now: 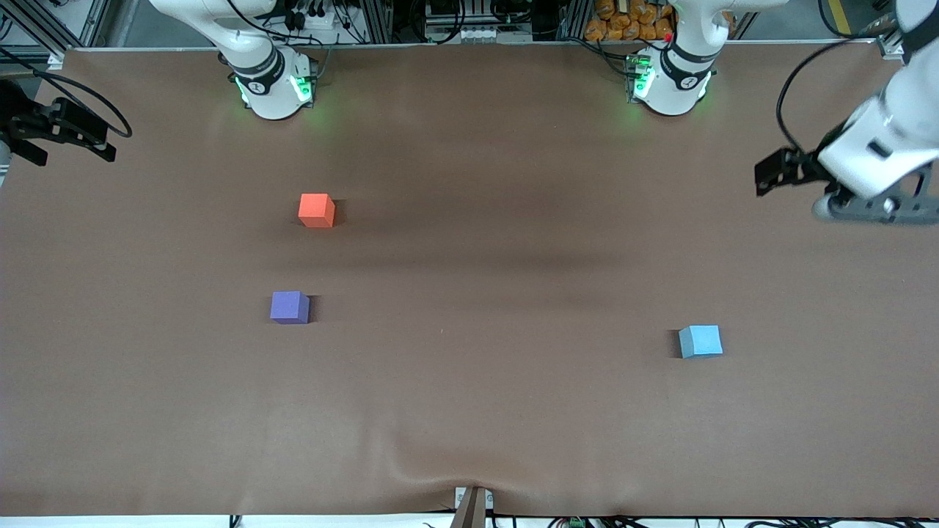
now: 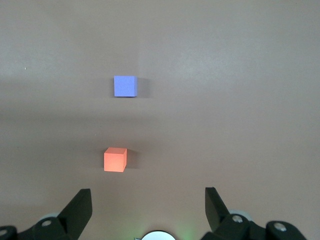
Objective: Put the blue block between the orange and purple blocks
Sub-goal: 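Reach the left gripper down to the light-blue cube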
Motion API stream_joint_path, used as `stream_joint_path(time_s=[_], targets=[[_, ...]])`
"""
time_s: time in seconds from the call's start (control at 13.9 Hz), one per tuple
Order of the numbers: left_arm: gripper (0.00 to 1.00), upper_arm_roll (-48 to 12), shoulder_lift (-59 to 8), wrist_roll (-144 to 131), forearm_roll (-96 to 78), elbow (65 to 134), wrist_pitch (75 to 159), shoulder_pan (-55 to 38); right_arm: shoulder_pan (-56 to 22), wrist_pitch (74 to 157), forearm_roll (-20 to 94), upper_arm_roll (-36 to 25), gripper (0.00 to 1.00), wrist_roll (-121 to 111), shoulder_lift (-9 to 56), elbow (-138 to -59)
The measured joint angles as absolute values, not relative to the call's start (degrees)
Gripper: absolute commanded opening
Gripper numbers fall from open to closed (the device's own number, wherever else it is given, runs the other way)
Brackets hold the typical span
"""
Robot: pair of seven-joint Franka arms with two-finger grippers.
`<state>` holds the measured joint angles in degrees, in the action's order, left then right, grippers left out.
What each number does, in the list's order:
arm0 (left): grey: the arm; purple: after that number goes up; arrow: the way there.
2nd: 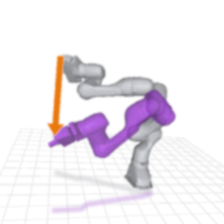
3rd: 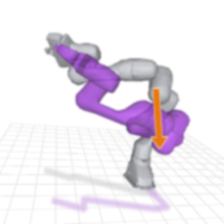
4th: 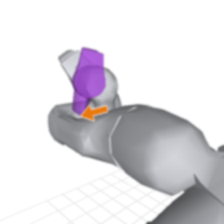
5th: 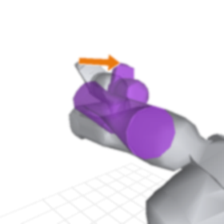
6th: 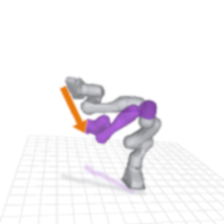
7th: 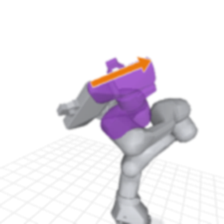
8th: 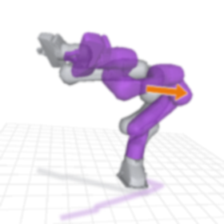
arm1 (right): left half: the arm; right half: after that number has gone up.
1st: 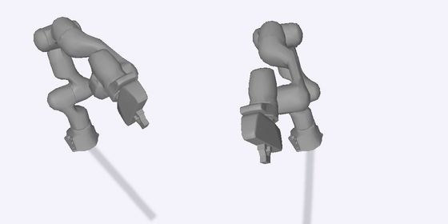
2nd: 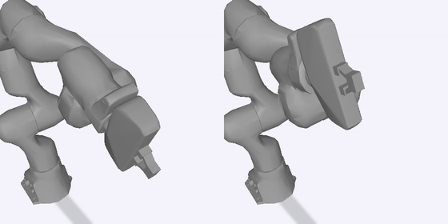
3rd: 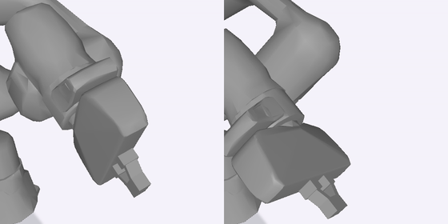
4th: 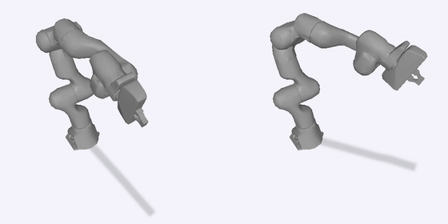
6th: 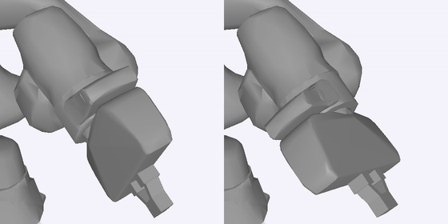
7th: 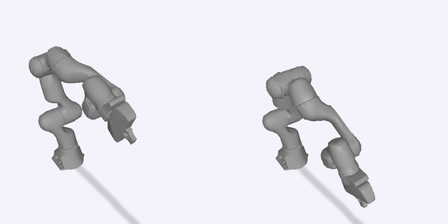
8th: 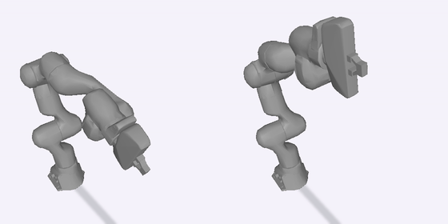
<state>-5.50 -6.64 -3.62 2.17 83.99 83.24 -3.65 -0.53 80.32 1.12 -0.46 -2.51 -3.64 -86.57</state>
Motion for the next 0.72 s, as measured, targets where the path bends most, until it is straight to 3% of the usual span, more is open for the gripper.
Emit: stream_joint_path(time_s=[0.29, 0.72], targets=[[1.00, -5.2, -15.2, -3.5, 2.2, 83.9, 89.6, -1.7, -0.5, 80.3, 1.1, -0.5, 1.00, -2.5, -3.6, -86.5], [1.00, -5.1, -32.6, -4.5, 2.2, 83.9, 109.5, -1.5, -0.5, 80.2, 1.1, -0.5, 1.00, -2.5, -3.5, -86.5]])
